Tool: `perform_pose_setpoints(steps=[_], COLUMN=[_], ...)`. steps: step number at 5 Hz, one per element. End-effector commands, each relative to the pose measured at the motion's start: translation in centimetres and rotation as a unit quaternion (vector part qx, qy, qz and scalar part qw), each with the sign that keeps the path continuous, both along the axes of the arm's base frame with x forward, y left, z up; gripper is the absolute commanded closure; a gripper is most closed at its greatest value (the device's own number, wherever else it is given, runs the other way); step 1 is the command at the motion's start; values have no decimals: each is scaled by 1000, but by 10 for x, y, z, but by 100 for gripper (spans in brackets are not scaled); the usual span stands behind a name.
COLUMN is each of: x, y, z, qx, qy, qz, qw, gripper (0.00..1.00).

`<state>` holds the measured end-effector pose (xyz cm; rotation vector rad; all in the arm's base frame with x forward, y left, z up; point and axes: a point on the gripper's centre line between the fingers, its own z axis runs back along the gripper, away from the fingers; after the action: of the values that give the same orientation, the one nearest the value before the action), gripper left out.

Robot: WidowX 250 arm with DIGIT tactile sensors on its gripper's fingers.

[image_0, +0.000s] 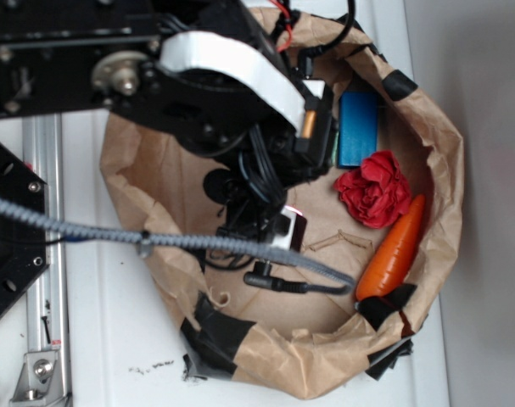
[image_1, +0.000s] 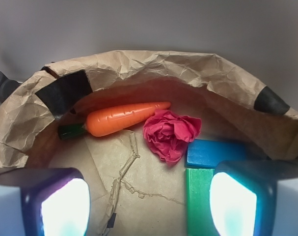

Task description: Grab the red paper.

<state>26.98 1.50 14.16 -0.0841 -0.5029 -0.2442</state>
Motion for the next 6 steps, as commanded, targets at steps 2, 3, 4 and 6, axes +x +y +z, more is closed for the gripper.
perform_pose_setpoints(steps=[2,3,4,6], x=[38,59,79,86], y=[0,-5,-11,-28], z=[-36,-63,-81,-98], qx=[39,56,76,82], qy=[-74,-70,-76,-37], qz=[-56,-62,-65,-71], qw=[995,994,992,993], gripper=[0,0,0,100])
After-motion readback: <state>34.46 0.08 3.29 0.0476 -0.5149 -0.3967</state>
